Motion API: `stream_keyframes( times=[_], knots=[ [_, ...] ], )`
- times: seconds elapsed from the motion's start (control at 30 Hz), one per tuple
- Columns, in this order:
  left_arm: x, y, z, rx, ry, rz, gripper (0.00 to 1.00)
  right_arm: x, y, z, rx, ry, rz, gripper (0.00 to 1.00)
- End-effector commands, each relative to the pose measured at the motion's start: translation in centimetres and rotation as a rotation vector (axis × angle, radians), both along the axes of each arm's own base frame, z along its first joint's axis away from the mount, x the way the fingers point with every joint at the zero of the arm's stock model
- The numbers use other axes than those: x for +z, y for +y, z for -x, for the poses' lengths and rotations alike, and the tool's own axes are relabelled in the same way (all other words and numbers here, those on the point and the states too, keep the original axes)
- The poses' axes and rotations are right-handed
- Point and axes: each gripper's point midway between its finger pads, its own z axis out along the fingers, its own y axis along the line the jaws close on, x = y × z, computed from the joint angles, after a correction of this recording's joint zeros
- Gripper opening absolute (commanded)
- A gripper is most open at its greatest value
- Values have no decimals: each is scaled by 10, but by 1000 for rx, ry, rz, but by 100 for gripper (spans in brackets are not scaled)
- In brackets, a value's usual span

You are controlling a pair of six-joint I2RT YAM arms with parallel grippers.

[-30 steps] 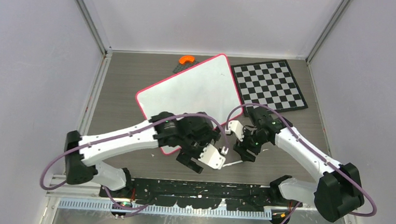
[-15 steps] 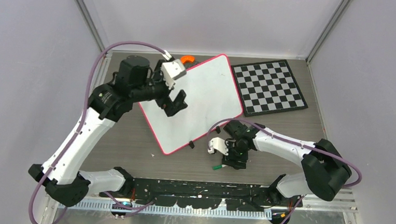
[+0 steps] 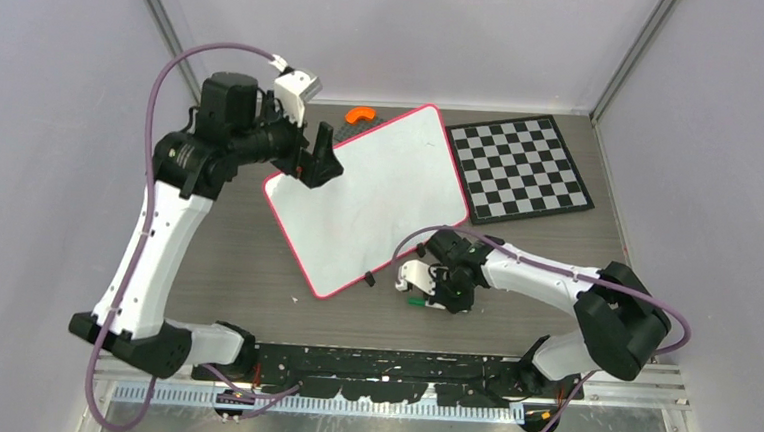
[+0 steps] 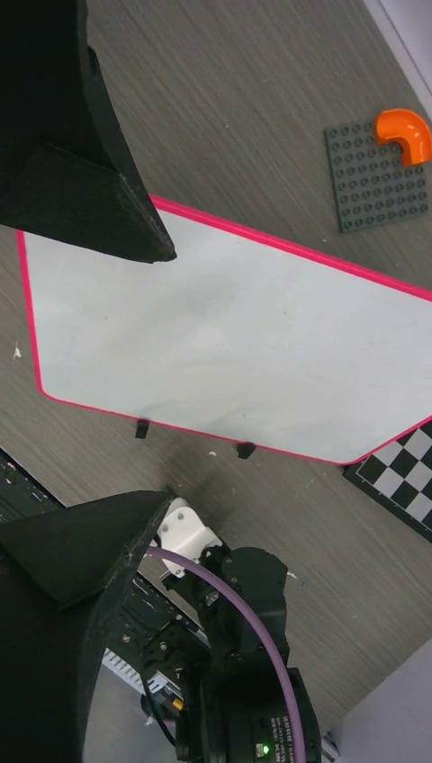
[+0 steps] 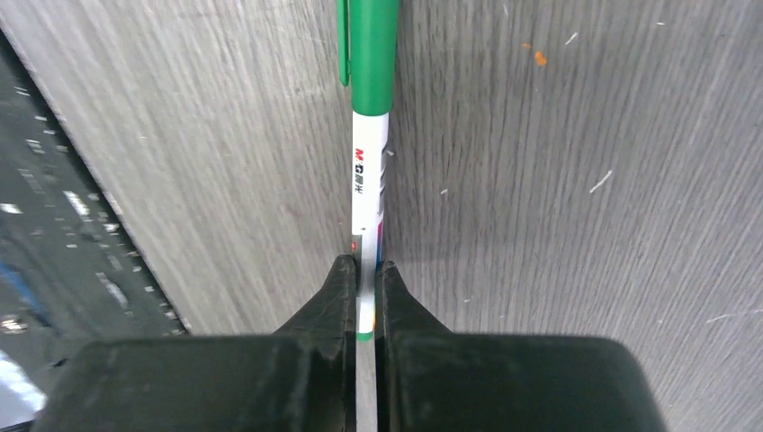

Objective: Write a sentence on the whiteboard
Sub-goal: Open the whiteboard marker at the center of the board.

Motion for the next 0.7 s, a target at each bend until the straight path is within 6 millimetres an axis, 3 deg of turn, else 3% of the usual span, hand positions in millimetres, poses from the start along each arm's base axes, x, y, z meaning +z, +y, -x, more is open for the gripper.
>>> stream_keyframes(
  times=[0.0, 0.2, 0.3, 0.4, 0.5, 0.67],
  knots=[
    [7, -4, 3, -78, 69, -15, 100, 56, 29, -2, -93, 31, -175, 0],
    [15, -26, 42, -440, -9, -7, 100, 142, 47, 10, -207, 163, -408, 1],
    [9, -33, 53, -515, -4, 23, 99, 170, 50, 15, -276, 253, -497, 0],
    [-9, -54, 79, -676, -8, -50, 97, 200, 61, 36, -265, 413, -573, 0],
    [-42, -66, 114, -880, -46, -301, 92, 217, 70, 54, -262, 555, -618, 0],
    [-72, -78, 132, -1070, -238, -533, 86, 224, 71, 61, -257, 597, -642, 0]
  ],
)
